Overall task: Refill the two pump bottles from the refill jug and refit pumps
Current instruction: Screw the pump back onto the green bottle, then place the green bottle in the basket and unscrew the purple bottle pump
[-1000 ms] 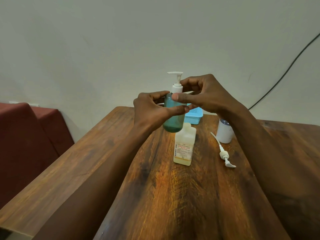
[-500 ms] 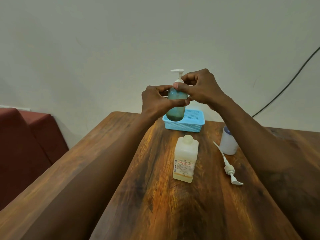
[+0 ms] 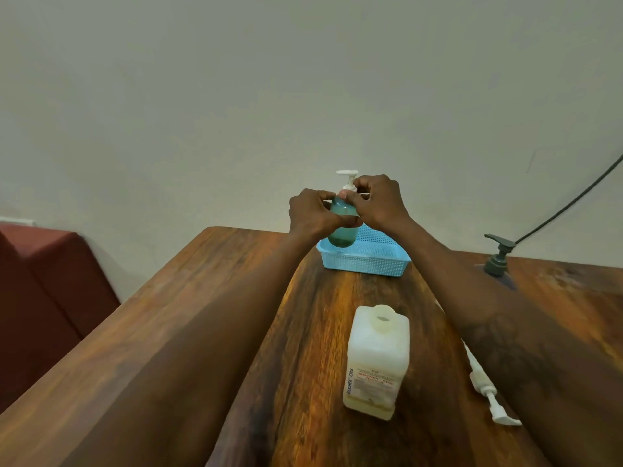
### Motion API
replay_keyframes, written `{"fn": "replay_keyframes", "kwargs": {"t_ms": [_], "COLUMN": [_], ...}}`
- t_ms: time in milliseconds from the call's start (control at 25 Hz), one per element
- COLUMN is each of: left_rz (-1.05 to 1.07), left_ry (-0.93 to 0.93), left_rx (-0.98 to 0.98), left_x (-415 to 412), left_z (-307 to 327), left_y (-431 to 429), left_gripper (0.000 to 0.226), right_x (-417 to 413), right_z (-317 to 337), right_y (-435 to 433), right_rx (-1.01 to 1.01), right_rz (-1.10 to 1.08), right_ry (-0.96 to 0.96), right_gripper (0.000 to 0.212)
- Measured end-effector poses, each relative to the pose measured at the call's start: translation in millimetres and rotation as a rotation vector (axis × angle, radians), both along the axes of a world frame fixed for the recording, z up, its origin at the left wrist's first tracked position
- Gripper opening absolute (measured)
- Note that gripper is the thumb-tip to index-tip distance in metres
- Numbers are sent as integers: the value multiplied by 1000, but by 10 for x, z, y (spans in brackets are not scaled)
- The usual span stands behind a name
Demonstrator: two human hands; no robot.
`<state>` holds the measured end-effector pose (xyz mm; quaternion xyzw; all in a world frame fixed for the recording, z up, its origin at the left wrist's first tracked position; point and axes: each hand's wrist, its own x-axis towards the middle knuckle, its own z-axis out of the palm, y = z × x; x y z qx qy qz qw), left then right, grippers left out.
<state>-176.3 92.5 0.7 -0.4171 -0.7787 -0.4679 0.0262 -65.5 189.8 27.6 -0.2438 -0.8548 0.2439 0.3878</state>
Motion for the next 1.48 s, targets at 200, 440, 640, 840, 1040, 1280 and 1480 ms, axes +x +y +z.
{"fn": "replay_keyframes", "kwargs": {"t_ms": [200, 440, 640, 840, 1040, 1280, 1480], "left_rz": [11, 20, 25, 15, 60, 48, -38], "left_ry": [-43, -56, -48, -25, -38, -10, 45], "left_rx": [-29, -78, -103, -145, -79, 51, 123], "left_x": [-144, -216, -171, -118, -3, 387, 902], "left_z": [-277, -483, -524, -485, -353, -40, 338], "left_y": [157, 170, 100, -2, -321, -816, -1005], "left_gripper": [75, 73, 64, 69, 83, 68, 64], "right_x": [-193, -287, -280, -159, 169, 857, 1411], "right_z": [-251, -443, -532, -487, -292, -69, 70], "right_y": [186, 233, 219, 198, 47, -338, -623], "right_rx": [-26, -41, -76, -167, -180, -129, -75], "right_rz": [-9, 4, 9, 14, -19, -38, -81], "right_ry": [-59, -105, -129, -181, -104, -18, 82], "right_gripper": [25, 27, 34, 54, 52, 38, 28]}}
